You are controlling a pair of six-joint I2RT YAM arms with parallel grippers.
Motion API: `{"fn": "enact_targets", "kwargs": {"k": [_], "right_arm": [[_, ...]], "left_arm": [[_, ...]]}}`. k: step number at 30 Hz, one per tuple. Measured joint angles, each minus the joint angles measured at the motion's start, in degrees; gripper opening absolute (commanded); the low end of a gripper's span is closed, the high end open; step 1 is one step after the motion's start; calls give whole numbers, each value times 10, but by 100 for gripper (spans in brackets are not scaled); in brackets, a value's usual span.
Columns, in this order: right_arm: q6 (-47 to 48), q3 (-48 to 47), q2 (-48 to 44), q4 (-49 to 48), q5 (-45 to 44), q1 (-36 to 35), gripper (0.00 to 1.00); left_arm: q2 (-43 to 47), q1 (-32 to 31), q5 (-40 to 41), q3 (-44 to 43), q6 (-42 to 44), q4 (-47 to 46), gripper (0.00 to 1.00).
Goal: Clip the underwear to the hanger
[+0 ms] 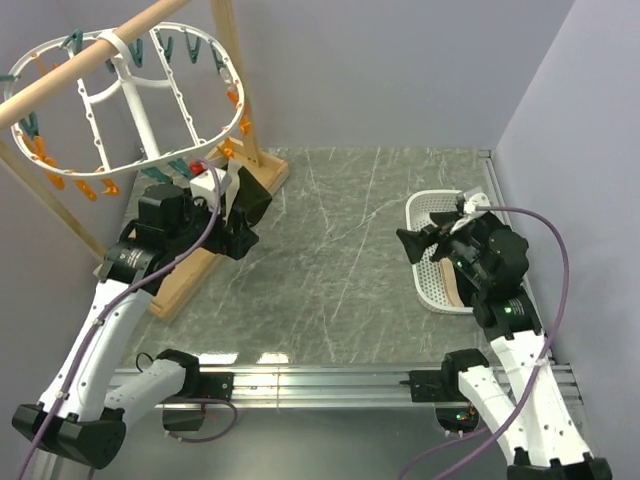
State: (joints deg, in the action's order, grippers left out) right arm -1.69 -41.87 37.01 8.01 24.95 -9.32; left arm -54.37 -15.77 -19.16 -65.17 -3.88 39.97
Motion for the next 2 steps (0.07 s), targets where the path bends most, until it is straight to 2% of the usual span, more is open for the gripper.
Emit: {"fn": "enact_targets", "kwargs": {"k": [2], "right_arm": [[-5,7,-10,2,9,18,97]], "left_arm": [[0,-7,10,-1,0,-3,100]]}}
